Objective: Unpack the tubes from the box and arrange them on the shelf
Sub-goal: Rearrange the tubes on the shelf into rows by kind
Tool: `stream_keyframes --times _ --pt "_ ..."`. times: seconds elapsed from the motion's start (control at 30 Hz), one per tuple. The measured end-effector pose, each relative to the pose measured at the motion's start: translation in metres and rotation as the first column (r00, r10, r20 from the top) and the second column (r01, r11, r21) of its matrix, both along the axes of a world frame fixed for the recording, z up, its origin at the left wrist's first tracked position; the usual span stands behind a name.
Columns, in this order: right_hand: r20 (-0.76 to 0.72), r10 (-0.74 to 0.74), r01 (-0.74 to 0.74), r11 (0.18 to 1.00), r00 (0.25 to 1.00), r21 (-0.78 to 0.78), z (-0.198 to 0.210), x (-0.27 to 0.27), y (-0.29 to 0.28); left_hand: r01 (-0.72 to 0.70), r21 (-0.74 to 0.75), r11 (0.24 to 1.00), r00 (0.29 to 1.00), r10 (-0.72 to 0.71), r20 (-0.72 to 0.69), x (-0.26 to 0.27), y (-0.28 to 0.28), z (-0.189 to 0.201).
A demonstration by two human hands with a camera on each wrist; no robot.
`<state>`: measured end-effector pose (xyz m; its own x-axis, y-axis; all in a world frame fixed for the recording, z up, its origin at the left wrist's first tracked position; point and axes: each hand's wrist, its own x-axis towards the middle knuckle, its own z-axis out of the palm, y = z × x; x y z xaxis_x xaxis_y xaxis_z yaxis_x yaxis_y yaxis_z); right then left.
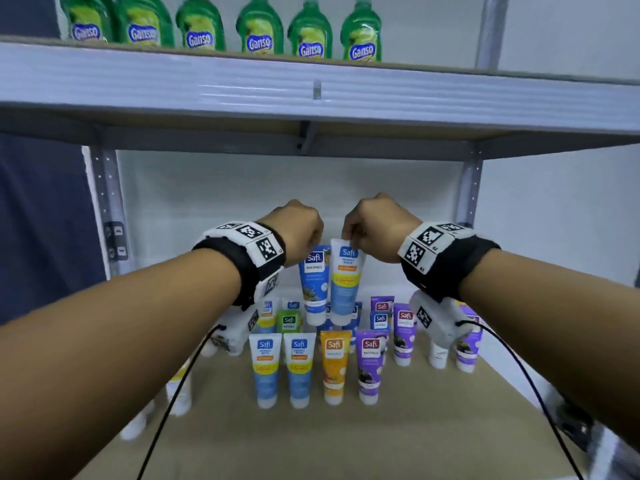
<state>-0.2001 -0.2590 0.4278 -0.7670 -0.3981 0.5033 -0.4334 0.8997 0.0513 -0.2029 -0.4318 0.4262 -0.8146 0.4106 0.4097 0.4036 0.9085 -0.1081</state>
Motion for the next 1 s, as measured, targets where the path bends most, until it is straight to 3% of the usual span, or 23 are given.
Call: stream_keyframes --times 0.5,0.77,1.0 --pt "0.221 0.001 0.009 0.999 0.975 -0.046 -0.106 0.072 -0.009 0.05 0.284 0.957 0.991 -0.084 0.107 0.073 -0.032 -0.123" --pt "0.281 -0.011 0.035 0.996 0.96 -0.082 -0.153 0.077 -0.007 0.044 0.3 0.953 0.984 -0.093 0.151 0.075 -0.031 -0.177" --pt "0.315 -0.013 0.053 0.992 0.949 -0.118 -0.175 0.075 -0.01 0.012 0.32 0.947 0.98 -0.075 0.185 0.074 -0.029 -0.2"
